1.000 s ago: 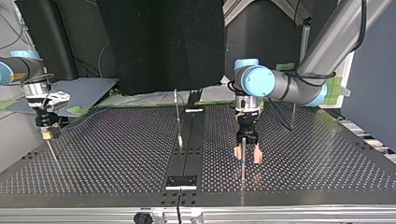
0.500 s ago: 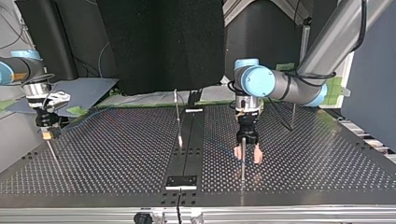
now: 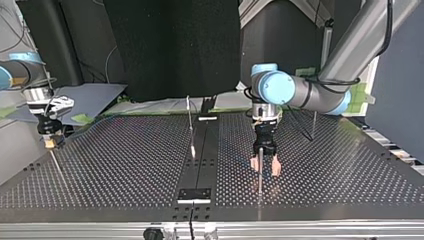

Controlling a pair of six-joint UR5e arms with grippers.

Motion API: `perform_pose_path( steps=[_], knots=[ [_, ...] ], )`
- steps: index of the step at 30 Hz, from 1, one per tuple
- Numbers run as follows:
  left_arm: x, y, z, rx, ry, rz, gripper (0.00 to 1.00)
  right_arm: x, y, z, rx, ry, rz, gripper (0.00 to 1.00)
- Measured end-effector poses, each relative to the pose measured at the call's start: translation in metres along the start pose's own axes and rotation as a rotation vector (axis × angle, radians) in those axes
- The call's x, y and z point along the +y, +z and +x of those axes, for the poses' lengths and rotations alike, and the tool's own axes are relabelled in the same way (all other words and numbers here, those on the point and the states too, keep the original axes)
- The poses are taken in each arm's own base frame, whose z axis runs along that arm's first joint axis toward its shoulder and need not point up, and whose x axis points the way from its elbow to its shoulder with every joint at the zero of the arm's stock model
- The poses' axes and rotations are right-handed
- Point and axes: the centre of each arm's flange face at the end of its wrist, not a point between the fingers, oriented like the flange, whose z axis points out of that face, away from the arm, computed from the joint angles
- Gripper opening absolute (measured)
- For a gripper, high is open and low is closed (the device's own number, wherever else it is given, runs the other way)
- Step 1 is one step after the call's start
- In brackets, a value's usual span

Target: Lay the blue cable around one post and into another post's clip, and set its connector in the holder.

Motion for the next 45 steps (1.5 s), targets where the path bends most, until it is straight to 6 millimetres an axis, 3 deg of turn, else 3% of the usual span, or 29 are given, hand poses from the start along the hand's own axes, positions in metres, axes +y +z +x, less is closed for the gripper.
perform_pose_path(
  steps=[9,11,13,33,45],
  knots=[
    [0.0,0.001,-0.001,-0.001,0.0,0.003,1.0,0.0,0.0,0.0,0.0,0.0,0.0,0.83],
    [0.0,0.001,-0.001,-0.002,-0.001,0.004,1.0,0.0,0.0,0.0,0.0,0.0,0.0,0.94],
    [0.0,0.001,-0.001,-0.002,-0.001,0.005,1.0,0.0,0.0,0.0,0.0,0.0,0.0,0.98],
    [0.004,-0.004,-0.006,-0.009,0.041,-0.056,1.0,0.0,0.0,0.0,0.0,0.0,0.0,0.98],
    [-0.015,-0.022,-0.017,-0.02,0.149,-0.117,1.0,0.0,0.0,0.0,0.0,0.0,0.0,0.98]
  ],
)
